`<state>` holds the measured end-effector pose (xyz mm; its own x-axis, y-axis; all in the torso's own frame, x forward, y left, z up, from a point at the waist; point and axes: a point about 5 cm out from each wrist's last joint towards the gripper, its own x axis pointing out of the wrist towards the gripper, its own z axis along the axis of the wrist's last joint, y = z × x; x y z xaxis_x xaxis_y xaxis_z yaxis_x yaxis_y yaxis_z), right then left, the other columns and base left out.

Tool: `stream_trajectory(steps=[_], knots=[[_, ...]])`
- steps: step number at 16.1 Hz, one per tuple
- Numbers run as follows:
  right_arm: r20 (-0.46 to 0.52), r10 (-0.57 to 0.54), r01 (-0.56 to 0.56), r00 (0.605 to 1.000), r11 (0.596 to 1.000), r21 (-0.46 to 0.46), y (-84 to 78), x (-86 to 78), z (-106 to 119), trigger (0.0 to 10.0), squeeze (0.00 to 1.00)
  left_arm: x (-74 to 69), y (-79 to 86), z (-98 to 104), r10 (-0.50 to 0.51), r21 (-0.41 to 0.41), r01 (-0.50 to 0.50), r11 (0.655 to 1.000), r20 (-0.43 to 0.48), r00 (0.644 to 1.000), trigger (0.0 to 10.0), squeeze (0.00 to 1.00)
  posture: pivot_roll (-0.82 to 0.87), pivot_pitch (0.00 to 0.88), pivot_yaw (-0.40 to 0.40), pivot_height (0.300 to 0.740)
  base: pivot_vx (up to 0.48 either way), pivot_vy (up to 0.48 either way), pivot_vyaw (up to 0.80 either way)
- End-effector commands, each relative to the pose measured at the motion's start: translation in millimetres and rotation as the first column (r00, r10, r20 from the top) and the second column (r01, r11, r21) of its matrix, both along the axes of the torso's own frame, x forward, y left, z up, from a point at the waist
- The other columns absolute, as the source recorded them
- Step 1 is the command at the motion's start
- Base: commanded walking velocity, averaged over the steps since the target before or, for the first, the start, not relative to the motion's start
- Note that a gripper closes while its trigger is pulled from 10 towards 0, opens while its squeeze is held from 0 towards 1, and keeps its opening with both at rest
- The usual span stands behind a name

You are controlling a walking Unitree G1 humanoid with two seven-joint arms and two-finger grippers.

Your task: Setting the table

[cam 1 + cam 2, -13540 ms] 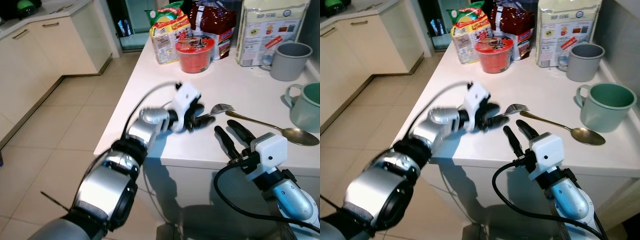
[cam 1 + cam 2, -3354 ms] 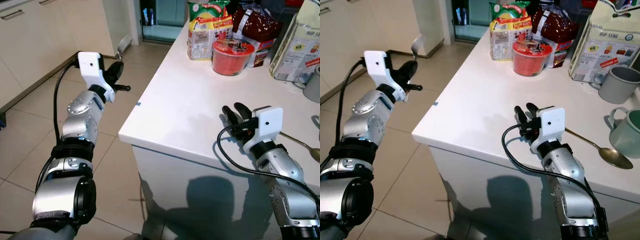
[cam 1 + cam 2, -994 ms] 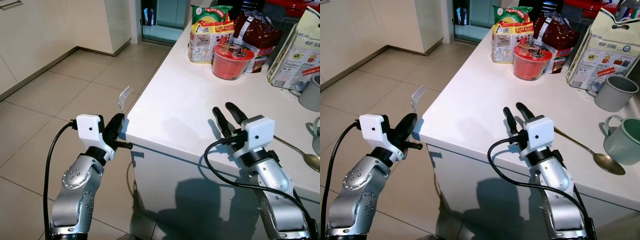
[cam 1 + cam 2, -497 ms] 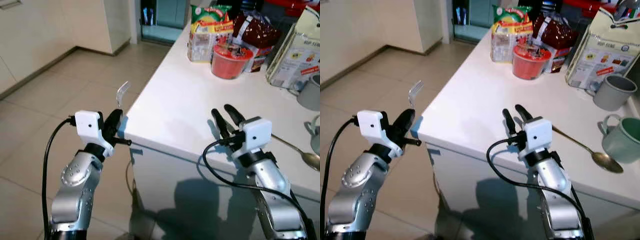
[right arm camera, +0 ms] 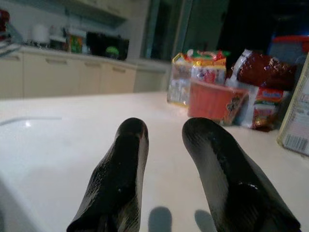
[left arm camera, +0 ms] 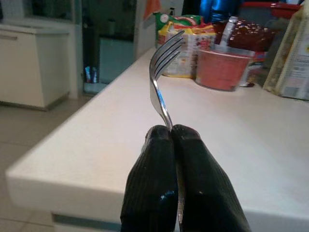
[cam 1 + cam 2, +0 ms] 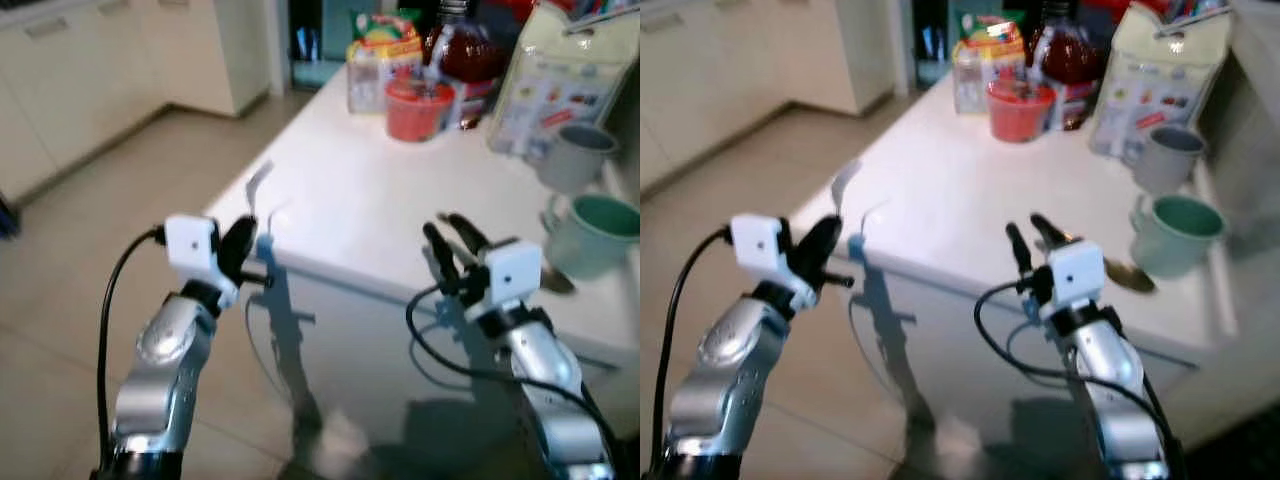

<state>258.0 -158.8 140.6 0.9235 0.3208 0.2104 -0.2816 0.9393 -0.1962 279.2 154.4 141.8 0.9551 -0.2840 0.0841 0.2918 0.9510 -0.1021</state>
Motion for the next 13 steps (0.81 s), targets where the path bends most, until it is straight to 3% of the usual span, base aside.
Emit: stream_trajectory(steps=[1, 8, 13], knots=[[0.002, 0.009, -0.009, 1.000, 1.000, -0.002, 2.2, 0.4, 0.8, 10.0, 0.00, 0.5, 4.7, -0.7, 0.023, 0.016, -0.023, 1.000, -0.002, 1.000, 0.0, 0.00, -0.01, 0.000, 0.012, 0.740, 0.000, 0.000, 0.00], [-0.011, 0.015, -0.015, 1.000, 1.000, 0.000, 3.3, 2.9, -1.6, 10.0, 0.00, 7.3, 5.7, 4.7, 0.039, -0.003, -0.039, 0.999, 0.016, 0.999, 0.0, 0.00, -0.01, 0.000, 0.021, 0.740, 0.000, 0.000, 0.00], [-0.021, 0.019, -0.019, 1.000, 1.000, 0.001, 2.7, 1.7, -3.3, 10.0, 0.00, 7.5, 4.6, 6.2, 0.050, -0.015, -0.050, 0.999, 0.022, 0.999, 0.0, 0.00, -0.01, 0.000, 0.019, 0.740, -0.428, 0.000, 0.00]])
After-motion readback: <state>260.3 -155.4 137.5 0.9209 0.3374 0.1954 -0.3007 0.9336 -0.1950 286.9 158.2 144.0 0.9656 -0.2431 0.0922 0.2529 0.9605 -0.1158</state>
